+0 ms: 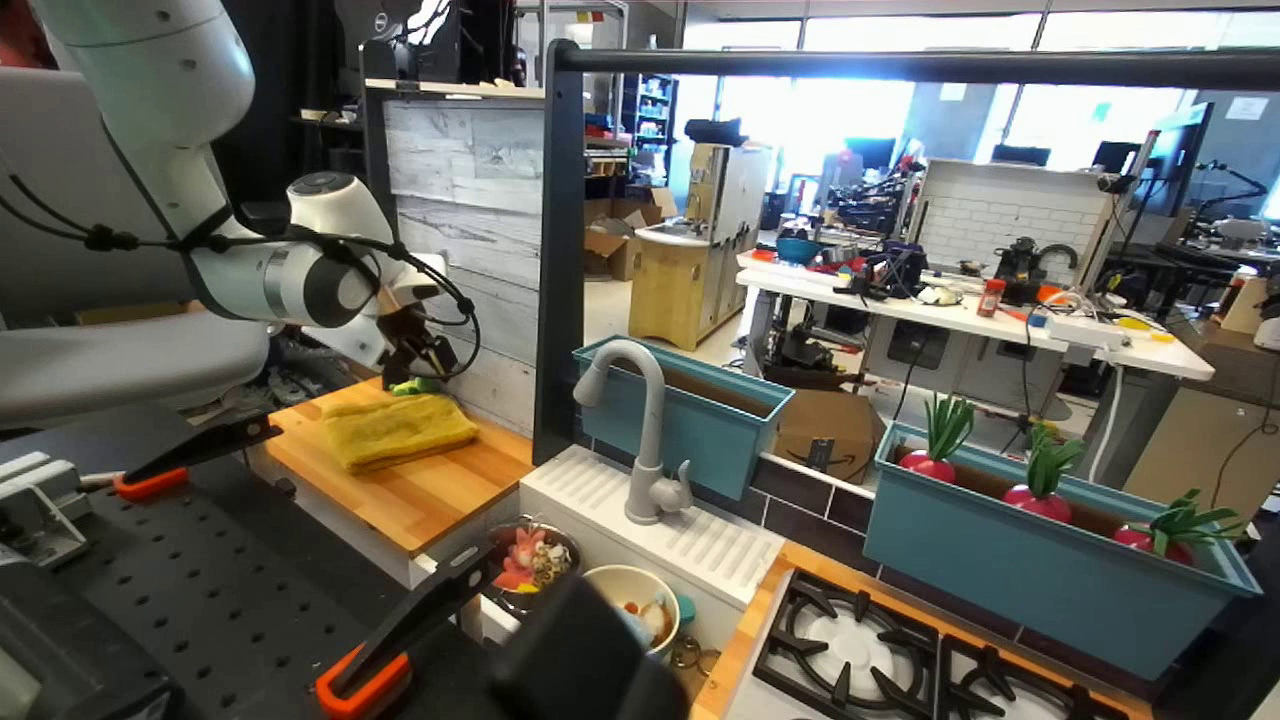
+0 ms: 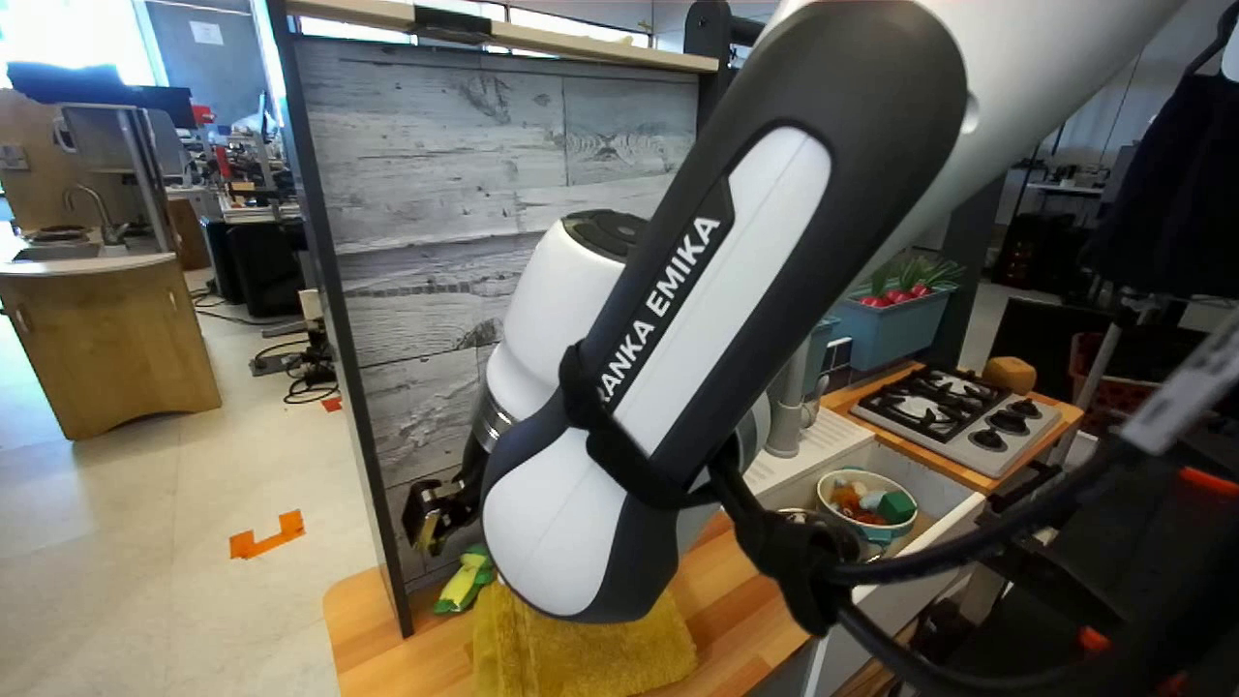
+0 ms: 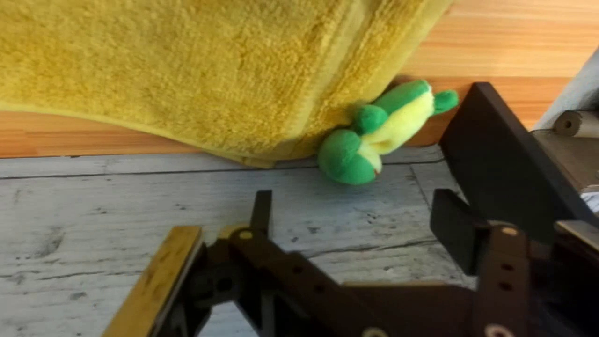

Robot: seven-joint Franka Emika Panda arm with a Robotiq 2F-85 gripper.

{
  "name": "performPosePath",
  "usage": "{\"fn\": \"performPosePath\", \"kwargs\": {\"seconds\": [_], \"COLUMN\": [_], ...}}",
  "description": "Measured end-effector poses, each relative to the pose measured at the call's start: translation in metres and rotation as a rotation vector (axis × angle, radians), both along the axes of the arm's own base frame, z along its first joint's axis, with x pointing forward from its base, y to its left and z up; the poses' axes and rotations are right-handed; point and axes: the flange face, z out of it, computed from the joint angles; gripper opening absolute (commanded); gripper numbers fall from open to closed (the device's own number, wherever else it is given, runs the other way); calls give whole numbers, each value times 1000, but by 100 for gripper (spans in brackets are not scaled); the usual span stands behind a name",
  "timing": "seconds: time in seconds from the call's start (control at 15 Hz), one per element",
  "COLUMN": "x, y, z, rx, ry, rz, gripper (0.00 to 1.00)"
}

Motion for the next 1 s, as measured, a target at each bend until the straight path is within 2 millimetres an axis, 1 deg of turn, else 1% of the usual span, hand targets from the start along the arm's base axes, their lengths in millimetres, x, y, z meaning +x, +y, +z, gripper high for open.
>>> {"fn": "performPosePath", "kwargs": {"seconds": [0.07, 0.13, 0.27, 0.33, 0.67, 0.8, 0.87, 1.0], "x": [0, 0, 0, -1, -8, -8, -8, -6], "y": [5, 7, 8, 8, 11, 12, 12, 11], "z": [1, 1, -1, -3, -12, -12, -12, -9], "rx": [3, 3, -2, -5, -4, 3, 7, 13], "ry": [5, 15, 41, 56, 110, 114, 115, 125], "rz": [0, -3, -11, -16, -48, -58, -66, -84], "gripper": [81, 63, 48, 39, 2, 0, 3, 1]}}
